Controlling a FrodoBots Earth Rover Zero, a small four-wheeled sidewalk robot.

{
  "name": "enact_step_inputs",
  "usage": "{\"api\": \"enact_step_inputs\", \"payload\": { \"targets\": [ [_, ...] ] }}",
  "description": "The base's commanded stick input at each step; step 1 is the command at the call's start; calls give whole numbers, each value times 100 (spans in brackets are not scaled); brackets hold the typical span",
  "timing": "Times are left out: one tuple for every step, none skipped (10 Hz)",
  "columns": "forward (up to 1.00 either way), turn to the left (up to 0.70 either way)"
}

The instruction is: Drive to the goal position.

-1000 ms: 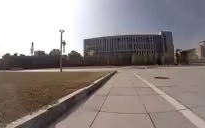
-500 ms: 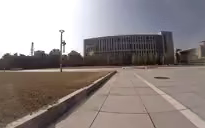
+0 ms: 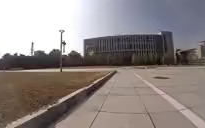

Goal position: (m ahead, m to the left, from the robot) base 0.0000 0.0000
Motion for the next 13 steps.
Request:
{"api": "enact_step_inputs", "payload": {
  "targets": [
    [1, 0],
    [4, 0],
    [4, 0],
    [4, 0],
    [4, 0],
    [4, 0],
    [4, 0],
    [4, 0],
    [4, 0],
    [4, 0],
    [4, 0],
    [4, 0],
    [4, 0]
  ]
}}
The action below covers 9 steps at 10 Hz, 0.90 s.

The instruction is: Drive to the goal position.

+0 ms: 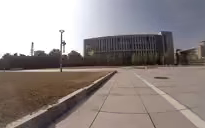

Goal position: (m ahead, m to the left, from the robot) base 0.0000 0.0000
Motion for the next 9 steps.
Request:
{"api": "enact_step_inputs", "payload": {
  "targets": [
    [4, 0],
    [3, 0],
    [1, 0],
    [3, 0],
    [4, 0],
    [4, 0],
    [4, 0],
    [4, 0],
    [4, 0]
  ]
}}
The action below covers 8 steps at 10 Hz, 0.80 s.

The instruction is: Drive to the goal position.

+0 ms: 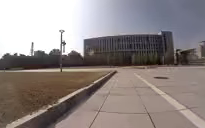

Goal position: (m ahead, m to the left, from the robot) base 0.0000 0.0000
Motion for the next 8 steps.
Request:
{"api": "enact_step_inputs", "payload": {
  "targets": [
    [4, 0],
    [4, 0],
    [4, 0],
    [4, 0],
    [4, 0],
    [4, 0],
    [4, 0],
    [4, 0]
  ]
}}
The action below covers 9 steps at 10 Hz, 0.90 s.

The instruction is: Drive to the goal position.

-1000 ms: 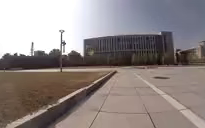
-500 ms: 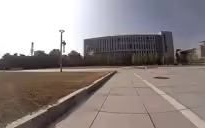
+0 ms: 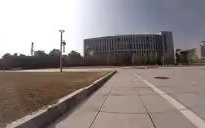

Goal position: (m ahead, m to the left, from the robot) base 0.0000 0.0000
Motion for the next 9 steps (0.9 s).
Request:
{"api": "enact_step_inputs", "payload": {
  "targets": [
    [4, 0],
    [4, 0],
    [4, 0],
    [4, 0],
    [4, 0],
    [4, 0],
    [4, 0],
    [0, 0],
    [4, 0]
  ]
}}
